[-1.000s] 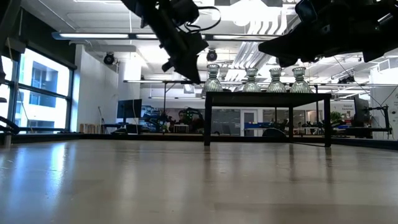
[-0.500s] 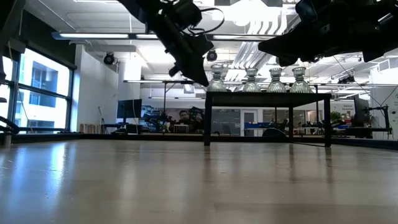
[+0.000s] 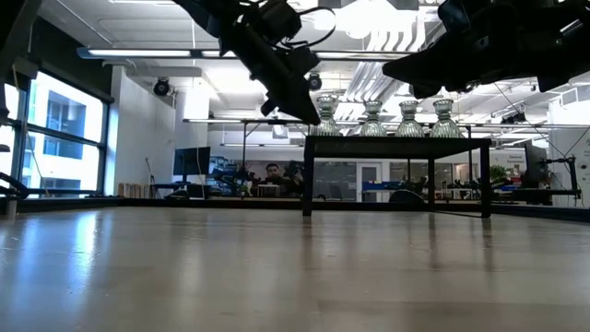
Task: Pick & Place candle stick holders
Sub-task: Put the green glass candle holder on the shelf aligned with the other green glass candle holders, then return to Home Position
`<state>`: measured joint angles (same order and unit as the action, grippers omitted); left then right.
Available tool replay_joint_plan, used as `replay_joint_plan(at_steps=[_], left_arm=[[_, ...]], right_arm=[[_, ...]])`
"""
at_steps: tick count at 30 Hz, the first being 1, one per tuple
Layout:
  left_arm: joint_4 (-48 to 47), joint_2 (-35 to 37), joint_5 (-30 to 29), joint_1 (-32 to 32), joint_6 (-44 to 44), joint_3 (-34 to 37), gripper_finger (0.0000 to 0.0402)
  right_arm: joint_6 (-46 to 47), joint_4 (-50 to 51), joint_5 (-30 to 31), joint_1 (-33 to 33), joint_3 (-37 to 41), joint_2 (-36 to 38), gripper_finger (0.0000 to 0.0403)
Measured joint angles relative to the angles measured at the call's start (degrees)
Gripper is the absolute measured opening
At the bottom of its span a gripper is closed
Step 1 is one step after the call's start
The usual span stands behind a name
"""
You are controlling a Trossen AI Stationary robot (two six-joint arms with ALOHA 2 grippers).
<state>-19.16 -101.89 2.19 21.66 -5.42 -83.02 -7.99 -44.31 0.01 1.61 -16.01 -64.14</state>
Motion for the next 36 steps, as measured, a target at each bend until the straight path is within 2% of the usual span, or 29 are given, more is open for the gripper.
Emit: replay_joint_plan(at_steps=[3, 9, 36], left_arm=[[0.7, -0.6, -2.8, -0.5, 0.7, 0.0, 0.0], [5.5, -1.3, -3.0, 1.0, 0.8, -0.1, 0.0], [9.5, -1.6, -3.2, 1.6, 3.1, 0.0, 0.0]], right_arm=[[0.0, 0.0, 0.0, 0.0, 0.0, 0.0, 0.0001], [0.0, -0.1, 0.0, 0.0, 0.0, 0.0, 0.0001], [0.0, -0.1, 0.0, 0.0, 0.0, 0.0, 0.0002]])
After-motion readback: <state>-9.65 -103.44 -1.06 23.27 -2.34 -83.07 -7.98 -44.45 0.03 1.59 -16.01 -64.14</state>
